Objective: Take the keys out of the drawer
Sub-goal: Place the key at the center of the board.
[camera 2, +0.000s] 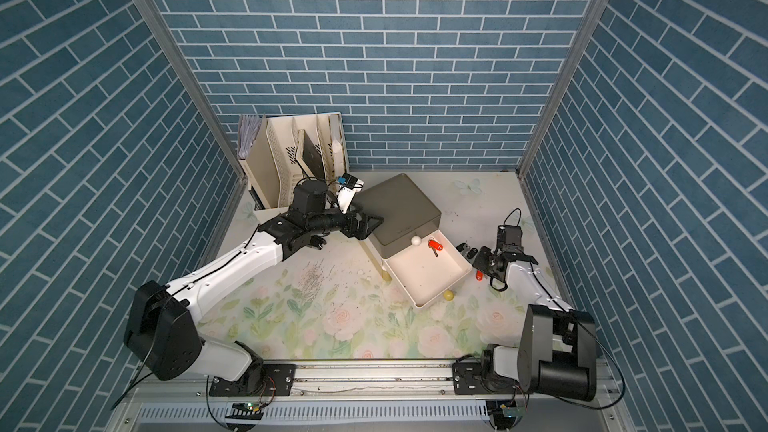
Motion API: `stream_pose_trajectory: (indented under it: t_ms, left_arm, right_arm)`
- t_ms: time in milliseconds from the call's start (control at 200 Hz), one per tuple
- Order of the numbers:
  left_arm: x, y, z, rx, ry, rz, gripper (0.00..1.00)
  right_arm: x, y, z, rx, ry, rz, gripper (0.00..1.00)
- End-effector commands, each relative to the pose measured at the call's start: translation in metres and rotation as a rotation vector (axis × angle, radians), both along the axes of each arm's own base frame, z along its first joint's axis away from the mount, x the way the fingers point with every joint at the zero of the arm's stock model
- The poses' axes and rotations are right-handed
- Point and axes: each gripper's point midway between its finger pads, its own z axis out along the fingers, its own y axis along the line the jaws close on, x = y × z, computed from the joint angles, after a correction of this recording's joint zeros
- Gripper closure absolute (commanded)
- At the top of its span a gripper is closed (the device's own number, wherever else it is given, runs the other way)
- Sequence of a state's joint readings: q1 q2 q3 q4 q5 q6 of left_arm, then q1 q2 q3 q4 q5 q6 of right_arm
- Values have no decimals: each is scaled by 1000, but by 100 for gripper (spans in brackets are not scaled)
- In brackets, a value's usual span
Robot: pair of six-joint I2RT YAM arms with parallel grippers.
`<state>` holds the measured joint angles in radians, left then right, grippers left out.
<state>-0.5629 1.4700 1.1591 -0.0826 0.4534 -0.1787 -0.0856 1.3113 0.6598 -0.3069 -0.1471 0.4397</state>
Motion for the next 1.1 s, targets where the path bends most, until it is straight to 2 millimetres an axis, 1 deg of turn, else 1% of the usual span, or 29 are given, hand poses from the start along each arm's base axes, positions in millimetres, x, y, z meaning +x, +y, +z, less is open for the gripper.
stream_pose_trajectory:
  t_ms: [0, 70, 165, 250, 325, 395, 430, 480, 560, 620, 695, 765, 800, 845, 865, 895, 935, 985, 1095]
  left_arm:
    - [-8, 10, -31, 72, 106, 18, 0]
    - [-7, 10, -34, 74, 110, 19, 0]
    - [-7, 9, -33, 71, 111, 19, 0]
    - [-6, 8, -31, 64, 109, 19, 0]
    - [-6, 8, -29, 61, 107, 19, 0]
    - [-5, 8, -27, 57, 103, 20, 0]
    - [-5, 8, -26, 54, 100, 20, 0]
    - [-5, 7, -22, 47, 94, 23, 0]
    - [-4, 7, -18, 37, 85, 26, 0]
    - [-3, 6, -15, 28, 80, 29, 0]
    - [0, 4, -13, 20, 76, 30, 0]
    - [3, 0, -10, 17, 72, 25, 0]
    - [4, -2, -9, 19, 73, 22, 0]
    - [5, -5, -8, 18, 72, 19, 0]
    - [5, -6, -8, 17, 72, 17, 0]
    - [6, -7, -7, 15, 70, 18, 0]
    - [6, -8, -6, 12, 70, 16, 0]
    - [5, -9, -6, 11, 70, 15, 0]
    - [5, -11, -5, 11, 70, 12, 0]
  right_arm:
    - [-4, -1, -8, -4, 14, 10, 99]
    - [-4, -1, -6, -5, 2, 10, 96]
    - [-2, -3, 0, -11, -14, 6, 87]
    - [0, -4, 10, -15, -40, 7, 84]
    - [3, -5, 22, -27, -67, 5, 79]
    - [6, -6, 38, -37, -104, 12, 74]
    - [7, -7, 47, -44, -124, 12, 73]
    - [10, -2, 64, -32, -166, 33, 73]
    - [13, 10, 93, -14, -231, 73, 73]
    - [15, 28, 114, 5, -277, 137, 72]
    - [17, 62, 136, 41, -323, 245, 70]
    - [18, 93, 147, 84, -332, 317, 71]
    - [17, 108, 148, 113, -328, 349, 75]
    - [19, 124, 146, 147, -322, 374, 83]
    - [20, 129, 144, 158, -318, 380, 85]
    - [22, 136, 141, 167, -311, 388, 92]
    - [25, 141, 134, 168, -297, 388, 99]
    - [28, 144, 126, 159, -278, 382, 100]
    - [34, 143, 112, 146, -263, 347, 100]
